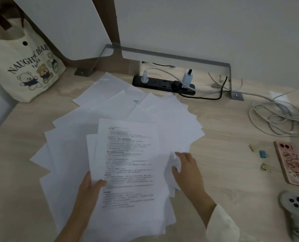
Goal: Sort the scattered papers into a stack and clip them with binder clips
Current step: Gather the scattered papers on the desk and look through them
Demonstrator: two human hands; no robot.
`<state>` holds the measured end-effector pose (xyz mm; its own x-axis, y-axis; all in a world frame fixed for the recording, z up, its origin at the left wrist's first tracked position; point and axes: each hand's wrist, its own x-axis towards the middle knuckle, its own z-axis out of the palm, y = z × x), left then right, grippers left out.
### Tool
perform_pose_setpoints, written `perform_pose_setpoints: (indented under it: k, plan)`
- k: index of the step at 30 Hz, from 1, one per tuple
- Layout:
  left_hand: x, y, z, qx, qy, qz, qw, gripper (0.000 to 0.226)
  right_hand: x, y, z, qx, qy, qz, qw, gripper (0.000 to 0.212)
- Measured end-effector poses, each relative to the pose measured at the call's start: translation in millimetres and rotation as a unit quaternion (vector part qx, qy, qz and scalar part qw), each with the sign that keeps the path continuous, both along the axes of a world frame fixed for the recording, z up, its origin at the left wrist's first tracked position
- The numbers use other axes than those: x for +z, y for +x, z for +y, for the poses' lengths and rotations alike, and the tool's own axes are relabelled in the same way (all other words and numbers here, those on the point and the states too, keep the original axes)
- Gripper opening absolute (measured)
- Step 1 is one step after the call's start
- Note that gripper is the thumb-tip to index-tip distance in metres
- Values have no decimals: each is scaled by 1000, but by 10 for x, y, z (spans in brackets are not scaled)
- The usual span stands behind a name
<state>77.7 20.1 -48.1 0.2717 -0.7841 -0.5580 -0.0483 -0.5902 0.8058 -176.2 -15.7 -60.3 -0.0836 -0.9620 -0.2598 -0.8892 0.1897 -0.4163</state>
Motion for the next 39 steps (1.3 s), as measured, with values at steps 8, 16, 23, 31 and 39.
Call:
perform_pose_setpoints:
  k: [8,16,23,31,39]
  plan:
    - [-33,554,-247,41,33,-90,995,32,-18,42,-565,357,17,278,892,75]
    - [-164,623,-261,63,92,-63,992,18,-186,11,-637,421,-58,370,826,78]
    - [-132,659,-245,84,95,-27,992,17,-263,-106,-583,389,-133,282,867,65]
    - [-152,624,-210,91,71,-25,993,18,-178,-153,-622,384,-210,194,878,44]
    - [-146,597,-151,81,58,-26,995,24,322,-350,-766,143,-307,146,930,21]
